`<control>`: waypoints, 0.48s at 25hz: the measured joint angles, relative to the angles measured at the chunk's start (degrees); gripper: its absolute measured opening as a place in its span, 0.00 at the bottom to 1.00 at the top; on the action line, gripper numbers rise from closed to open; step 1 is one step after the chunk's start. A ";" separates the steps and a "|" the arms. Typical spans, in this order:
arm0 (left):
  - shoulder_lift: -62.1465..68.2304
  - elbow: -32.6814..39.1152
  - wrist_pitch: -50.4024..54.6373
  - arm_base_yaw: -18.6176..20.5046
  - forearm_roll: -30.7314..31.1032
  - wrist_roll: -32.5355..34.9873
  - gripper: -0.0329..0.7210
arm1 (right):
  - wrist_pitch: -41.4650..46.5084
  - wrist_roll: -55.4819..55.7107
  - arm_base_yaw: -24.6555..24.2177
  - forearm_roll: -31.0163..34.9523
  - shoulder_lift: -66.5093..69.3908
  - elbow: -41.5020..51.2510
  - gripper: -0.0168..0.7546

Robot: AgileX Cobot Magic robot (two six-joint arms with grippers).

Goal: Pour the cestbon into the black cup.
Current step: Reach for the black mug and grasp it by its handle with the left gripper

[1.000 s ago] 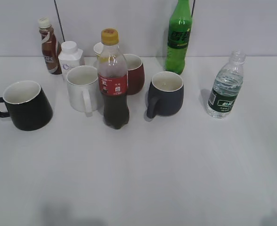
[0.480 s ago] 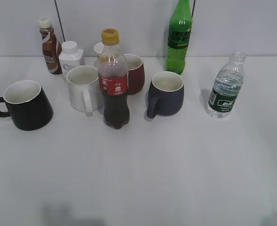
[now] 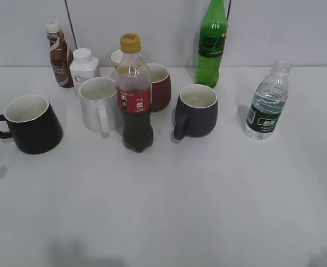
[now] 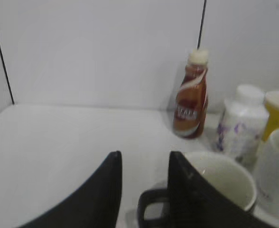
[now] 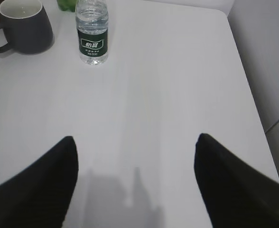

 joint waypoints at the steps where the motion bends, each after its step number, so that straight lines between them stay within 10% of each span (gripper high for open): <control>1: 4.05 0.50 -3.92 0.00 0.00 0.17 0.39 | 0.00 0.00 0.00 0.00 0.00 0.00 0.78; 12: 32.35 -0.19 -14.00 0.00 0.46 2.52 0.49 | 0.00 0.10 0.00 0.00 -0.06 0.00 0.78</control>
